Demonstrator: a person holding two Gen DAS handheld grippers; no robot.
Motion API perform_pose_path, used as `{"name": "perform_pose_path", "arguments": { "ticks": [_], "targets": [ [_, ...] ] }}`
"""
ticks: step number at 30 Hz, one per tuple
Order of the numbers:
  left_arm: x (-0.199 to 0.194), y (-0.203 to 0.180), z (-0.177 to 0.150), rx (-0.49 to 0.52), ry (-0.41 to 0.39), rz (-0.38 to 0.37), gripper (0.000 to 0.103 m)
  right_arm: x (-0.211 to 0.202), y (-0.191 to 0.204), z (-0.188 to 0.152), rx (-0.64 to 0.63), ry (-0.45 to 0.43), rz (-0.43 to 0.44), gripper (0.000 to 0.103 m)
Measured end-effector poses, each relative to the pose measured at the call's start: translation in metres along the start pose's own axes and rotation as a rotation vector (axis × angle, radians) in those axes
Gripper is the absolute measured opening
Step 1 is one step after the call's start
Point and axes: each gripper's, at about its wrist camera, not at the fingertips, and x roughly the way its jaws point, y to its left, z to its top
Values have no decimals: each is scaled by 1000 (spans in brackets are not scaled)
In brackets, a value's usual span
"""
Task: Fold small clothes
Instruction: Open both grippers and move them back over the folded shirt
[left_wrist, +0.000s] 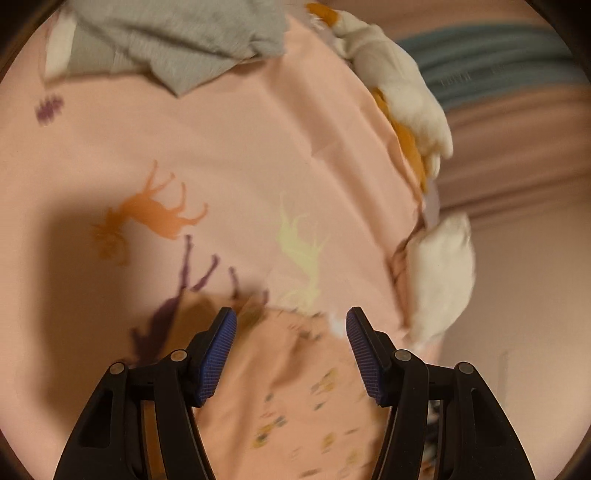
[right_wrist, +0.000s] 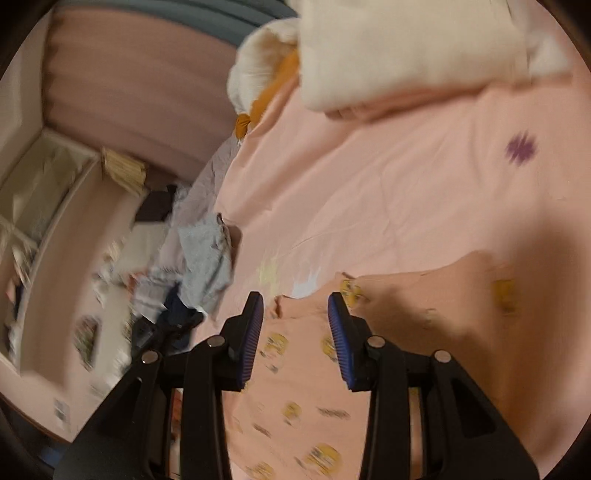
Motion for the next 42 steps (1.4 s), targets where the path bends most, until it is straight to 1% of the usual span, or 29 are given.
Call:
{"name": "perform_pose_path", "arguments": {
  "ticks": [2,4,6,7,8,11,14,15,16,17,18,20,22,23,24,26,27,29,30,31,36,39,41,42],
  "targets": [
    [-4,-3,-10,73,22,28,60,-7,3,-1,-73,19,-117,37],
    [-3,-10,-24,154,44,71,60,-12,1,-1,-133,30,-265,37],
    [0,-15,-36,227,65,106,60,-15,-3,4,-169,17,-353,37],
    [2,-17,-42,254,70,120,60,-16,-6,9,-183,2,-386,37],
    [4,-19,-47,284,78,131,60,-18,-10,13,-186,-8,-398,37],
    [11,-19,-55,329,97,147,60,-11,-25,22,-170,5,-415,37],
    [17,-14,-56,328,109,160,60,1,-29,24,-184,47,-441,37],
    [20,-14,-55,325,108,165,60,4,-30,24,-194,60,-433,36],
    [22,-13,-55,323,108,167,60,5,-28,22,-222,66,-434,26],
    [24,-12,-53,322,104,175,60,7,-24,21,-262,71,-455,15],
    [28,-14,-52,321,97,184,60,11,-21,18,-301,85,-476,0],
    [29,-13,-50,318,90,194,60,15,-16,15,-360,101,-497,2],
    [30,-11,-48,303,75,201,60,13,-9,13,-398,80,-498,1],
    [32,-9,-47,293,72,199,60,10,-7,15,-397,54,-496,1],
    [33,-7,-47,282,70,196,60,2,-7,19,-383,11,-491,1],
    [34,-6,-46,272,67,194,60,-6,-9,27,-358,-43,-509,3],
    [34,-7,-46,273,68,195,60,-9,-12,30,-338,-52,-517,6],
    [34,-8,-46,284,72,200,60,-14,-23,37,-259,-20,-484,12],
    [34,-8,-47,287,73,202,60,-16,-29,39,-223,2,-459,26],
    [34,-8,-46,286,74,202,60,-18,-33,39,-206,9,-446,36],
    [34,-8,-45,283,76,204,60,-14,-40,32,-199,40,-451,36],
    [35,-9,-45,286,78,209,60,-3,-39,28,-224,69,-460,31],
    [35,-10,-46,287,78,211,60,5,-31,24,-283,90,-475,18],
    [35,-10,-45,286,77,213,60,9,-26,23,-326,97,-488,6]
  ]
}}
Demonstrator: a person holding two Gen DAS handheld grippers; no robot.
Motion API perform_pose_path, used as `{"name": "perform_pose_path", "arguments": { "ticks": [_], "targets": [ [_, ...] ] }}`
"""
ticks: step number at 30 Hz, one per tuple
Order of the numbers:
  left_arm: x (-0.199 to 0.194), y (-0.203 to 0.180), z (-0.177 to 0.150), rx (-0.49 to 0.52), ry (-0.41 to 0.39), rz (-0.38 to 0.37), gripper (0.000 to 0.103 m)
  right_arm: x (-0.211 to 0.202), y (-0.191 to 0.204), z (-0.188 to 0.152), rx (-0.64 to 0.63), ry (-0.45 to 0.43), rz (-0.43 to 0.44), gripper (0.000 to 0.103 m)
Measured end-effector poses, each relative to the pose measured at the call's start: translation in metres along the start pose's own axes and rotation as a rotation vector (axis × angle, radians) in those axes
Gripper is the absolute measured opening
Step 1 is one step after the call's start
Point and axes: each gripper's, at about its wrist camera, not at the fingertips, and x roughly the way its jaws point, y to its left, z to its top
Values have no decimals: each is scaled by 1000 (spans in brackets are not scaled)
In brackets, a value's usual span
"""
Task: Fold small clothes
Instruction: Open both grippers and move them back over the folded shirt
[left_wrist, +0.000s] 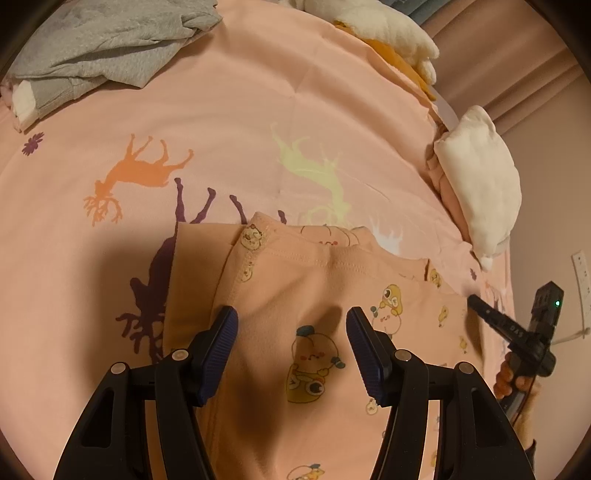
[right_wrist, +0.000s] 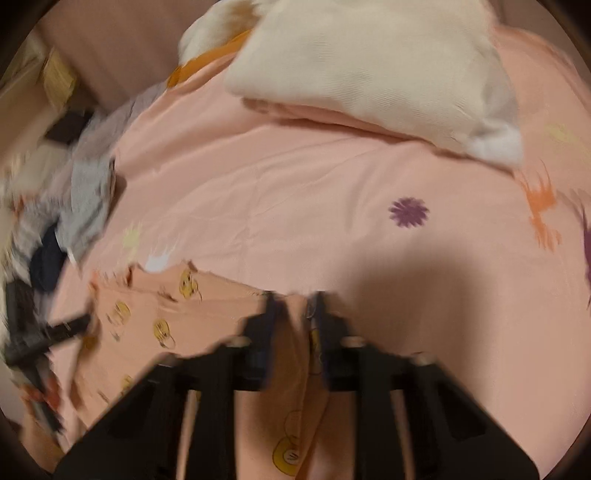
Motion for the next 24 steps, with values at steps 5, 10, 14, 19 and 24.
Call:
{"name": "perform_pose_path", "arguments": {
  "ticks": [5,10,14,19,24],
  "targets": [
    [1,-3,-2,4,-20,21,60,-22,6,5,-56,-133,-48,5],
    [3,-6,-4,15,-32,50,60,-7,-6,5,-36,-91,-116,9],
    [-2,-10,-4,15,-40,65,60,-6,-17,4,53,-68,-113,17],
    [-24,-31,-16,125,-85,31,60,-49,7,-14,-11,-136,55,17],
    [-24,-45,-49,262,-60,38,60,-46,52,-73,-216,12,86,17]
  ]
}}
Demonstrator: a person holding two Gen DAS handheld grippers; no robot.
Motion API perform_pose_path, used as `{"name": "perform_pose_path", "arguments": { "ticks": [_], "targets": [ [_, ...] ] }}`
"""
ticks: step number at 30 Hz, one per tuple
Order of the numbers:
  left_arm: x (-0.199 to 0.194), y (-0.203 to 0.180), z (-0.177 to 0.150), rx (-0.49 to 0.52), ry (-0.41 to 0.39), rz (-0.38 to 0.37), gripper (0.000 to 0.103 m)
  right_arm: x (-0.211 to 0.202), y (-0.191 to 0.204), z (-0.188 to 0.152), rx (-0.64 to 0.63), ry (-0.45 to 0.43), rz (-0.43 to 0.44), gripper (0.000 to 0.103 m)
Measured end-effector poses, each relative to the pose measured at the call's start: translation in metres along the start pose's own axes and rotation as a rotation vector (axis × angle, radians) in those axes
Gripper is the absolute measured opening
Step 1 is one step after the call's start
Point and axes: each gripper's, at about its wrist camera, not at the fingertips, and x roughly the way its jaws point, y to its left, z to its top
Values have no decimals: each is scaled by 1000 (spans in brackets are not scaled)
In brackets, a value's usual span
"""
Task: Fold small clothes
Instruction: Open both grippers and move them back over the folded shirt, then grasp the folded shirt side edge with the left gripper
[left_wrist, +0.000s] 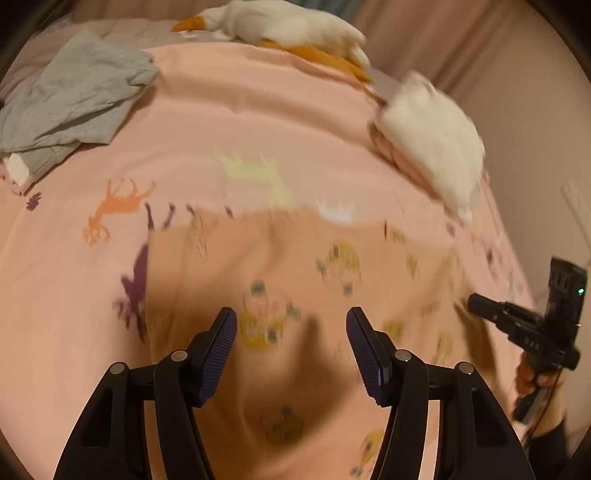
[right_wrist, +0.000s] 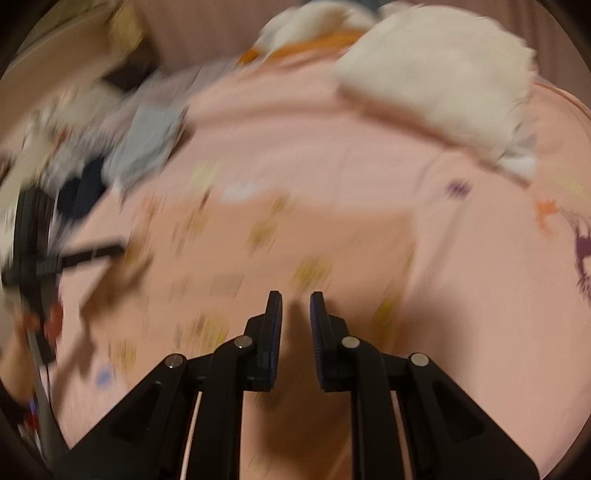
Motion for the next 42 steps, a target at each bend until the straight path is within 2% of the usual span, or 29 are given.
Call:
{"name": "perform_pose_path", "arguments": {
  "ticks": [2,4,8,11,14,16,19,25,29,42],
  "targets": [
    [4,-2,-20,40,32,25,60,5,13,-21,-46,49,-12,17],
    [4,2,-34,54,46,44,60,6,23,-41,-85,58,-61,17],
    [-11,6,-57,70,26,46,60,-5,19,-69,-45,87,-49,17],
    [-28,13,-63,32,32,27,60,-17,16,-76,-18,98,-44,17],
    [-45,21,-69,3,6,39,61,-33,22,-81,-8,85,-42,26],
    [-54,29,-70,-22,-13,48,67,-37,28,-80,7,63,-25,37],
    [-54,45,-66,-85,-20,46,68,-37,38,-77,35,34,22,37],
    [-28,69,-57,-231,37,-60,68,-23,63,-62,55,4,116,37],
    [-14,68,-49,-244,54,-118,68,-9,74,-45,52,25,130,37],
    [7,73,-25,-277,84,-225,68,18,81,-7,119,0,126,37]
  ]
}}
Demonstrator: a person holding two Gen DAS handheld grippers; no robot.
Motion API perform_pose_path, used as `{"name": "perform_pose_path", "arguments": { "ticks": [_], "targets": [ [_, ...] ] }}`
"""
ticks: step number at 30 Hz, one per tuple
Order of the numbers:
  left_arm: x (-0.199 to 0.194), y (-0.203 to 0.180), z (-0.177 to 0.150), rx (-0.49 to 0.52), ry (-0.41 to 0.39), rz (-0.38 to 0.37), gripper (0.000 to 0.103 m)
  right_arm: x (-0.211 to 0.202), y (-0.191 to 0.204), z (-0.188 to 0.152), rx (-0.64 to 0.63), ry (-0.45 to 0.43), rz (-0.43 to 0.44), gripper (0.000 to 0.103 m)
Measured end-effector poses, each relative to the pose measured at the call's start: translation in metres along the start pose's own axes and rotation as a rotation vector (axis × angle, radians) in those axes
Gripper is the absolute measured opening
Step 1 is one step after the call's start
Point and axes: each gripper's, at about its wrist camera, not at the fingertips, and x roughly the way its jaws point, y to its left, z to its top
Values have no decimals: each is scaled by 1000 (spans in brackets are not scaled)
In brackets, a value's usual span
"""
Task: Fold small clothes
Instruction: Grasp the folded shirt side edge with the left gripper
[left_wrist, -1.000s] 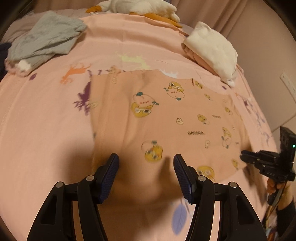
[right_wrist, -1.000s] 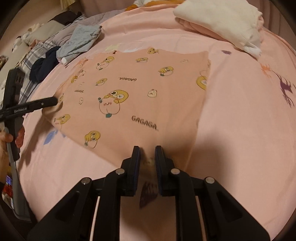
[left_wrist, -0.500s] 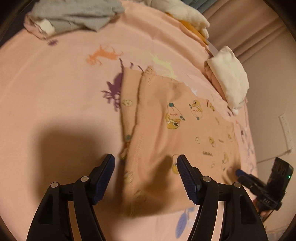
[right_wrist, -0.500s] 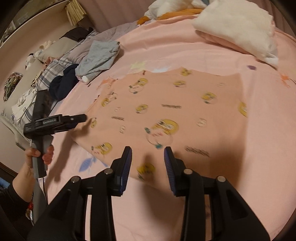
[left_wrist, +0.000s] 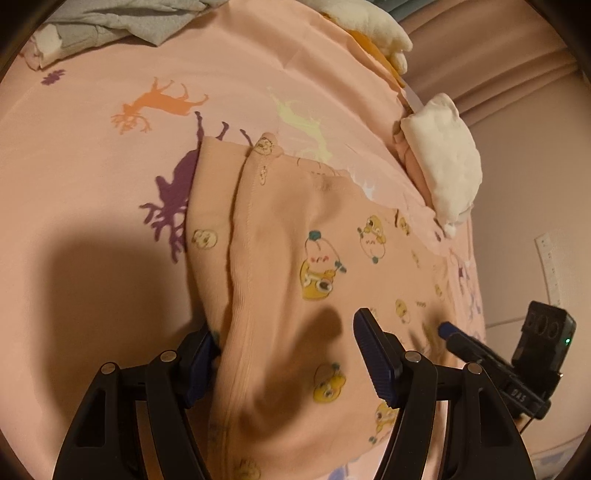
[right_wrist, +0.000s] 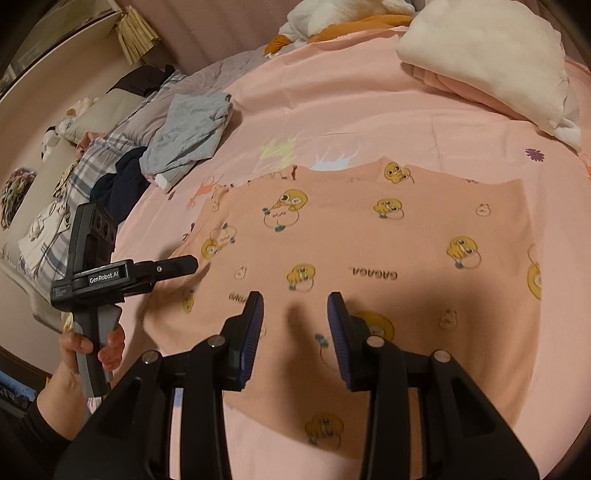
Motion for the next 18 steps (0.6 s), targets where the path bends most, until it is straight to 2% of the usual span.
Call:
{"name": "perform_pose_path", "arguments": {
  "ticks": [4,11,18],
  "targets": [
    [3,1,8,-21,1,-30,68,6,-5,8,17,-2,-6,37],
    [8,-3,15,-10,2,-35,68,20,-11,25,29,-2,-53,37],
    [11,-7,19,9,0,-17,68,50,0,47,-33,19,-130,34]
  ]
}}
